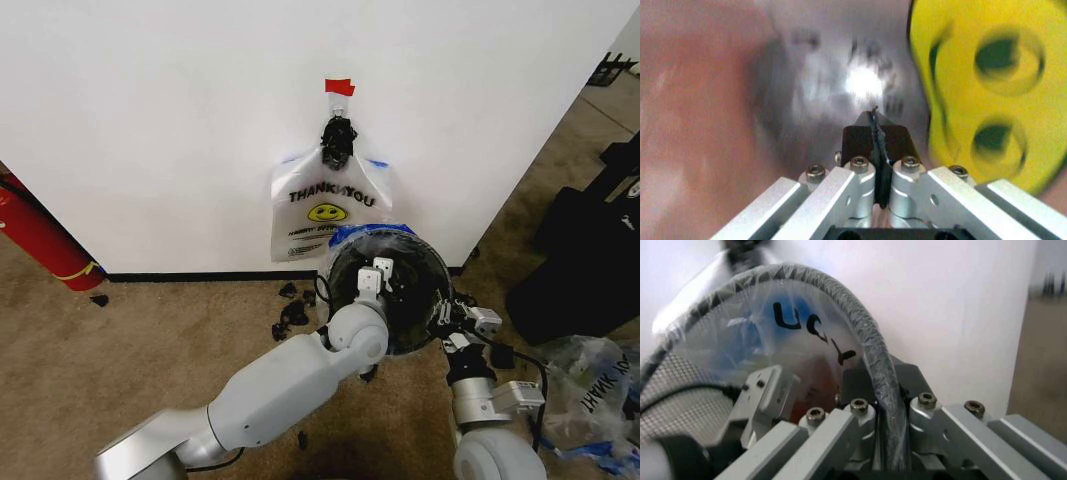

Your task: Pick up the garbage bag from the wall and place it over the trash bin.

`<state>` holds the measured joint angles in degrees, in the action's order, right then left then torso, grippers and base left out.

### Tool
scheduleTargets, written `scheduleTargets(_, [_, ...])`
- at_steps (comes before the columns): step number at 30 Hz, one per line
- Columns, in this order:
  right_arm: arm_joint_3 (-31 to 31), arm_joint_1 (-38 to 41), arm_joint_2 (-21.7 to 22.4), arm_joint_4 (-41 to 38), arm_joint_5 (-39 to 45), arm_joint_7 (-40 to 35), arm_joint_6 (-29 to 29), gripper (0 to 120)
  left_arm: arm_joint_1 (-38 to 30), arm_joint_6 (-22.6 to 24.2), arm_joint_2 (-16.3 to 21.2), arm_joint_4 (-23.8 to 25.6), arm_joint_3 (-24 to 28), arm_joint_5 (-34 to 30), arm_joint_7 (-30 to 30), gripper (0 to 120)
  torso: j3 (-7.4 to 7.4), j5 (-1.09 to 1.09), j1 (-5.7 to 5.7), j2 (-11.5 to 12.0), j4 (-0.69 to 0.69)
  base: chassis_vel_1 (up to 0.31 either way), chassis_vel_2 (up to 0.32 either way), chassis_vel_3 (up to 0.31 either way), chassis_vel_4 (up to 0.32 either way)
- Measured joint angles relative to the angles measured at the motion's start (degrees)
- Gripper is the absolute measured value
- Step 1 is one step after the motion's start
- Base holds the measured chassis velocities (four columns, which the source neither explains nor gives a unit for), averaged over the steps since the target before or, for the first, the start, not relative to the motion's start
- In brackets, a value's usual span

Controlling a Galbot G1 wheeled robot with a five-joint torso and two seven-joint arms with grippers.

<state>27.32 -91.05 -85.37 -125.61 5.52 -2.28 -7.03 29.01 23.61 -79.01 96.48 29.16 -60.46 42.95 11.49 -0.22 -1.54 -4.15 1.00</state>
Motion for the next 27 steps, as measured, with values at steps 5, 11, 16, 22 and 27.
scheduleTargets(5, [-0.5,-0.3,0.2,0.1,-6.1,1.6,-3.0,0,-0.2,1.8,2.6,3.3,0.2,-3.6,1.1,0,0.00,0.00,0.01,0.0,-0.03,0.000,0.000,0.000,0.000])
scheduleTargets(11, [0.6,0.2,1.8,1.0,-7.2,1.8,-4.2,0,-1.3,5.6,6.1,8.0,0.1,-10.1,1.9,0,0.00,0.00,0.01,0.0,0.00,0.000,0.000,0.000,0.000])
scheduleTargets(16, [0.7,0.6,2.2,2.3,-7.9,2.2,-5.1,0,-1.9,7.7,7.5,9.7,-0.4,-14.1,1.9,0,0.00,0.00,0.01,0.0,-0.02,0.000,0.000,0.000,0.000])
scheduleTargets(22, [0.3,0.6,2.1,2.5,-8.1,2.8,-5.7,0,-2.3,10.4,8.0,9.3,-0.2,-15.4,0.3,0,0.00,0.00,0.01,0.0,-0.02,0.000,0.000,0.000,0.000])
scheduleTargets(27, [0.0,0.1,2.2,2.4,-8.2,3.1,-5.8,0,-2.5,11.3,7.5,8.0,0.4,-15.7,-1.1,0,0.00,0.00,0.01,0.0,-0.01,0.000,0.000,0.000,0.000])
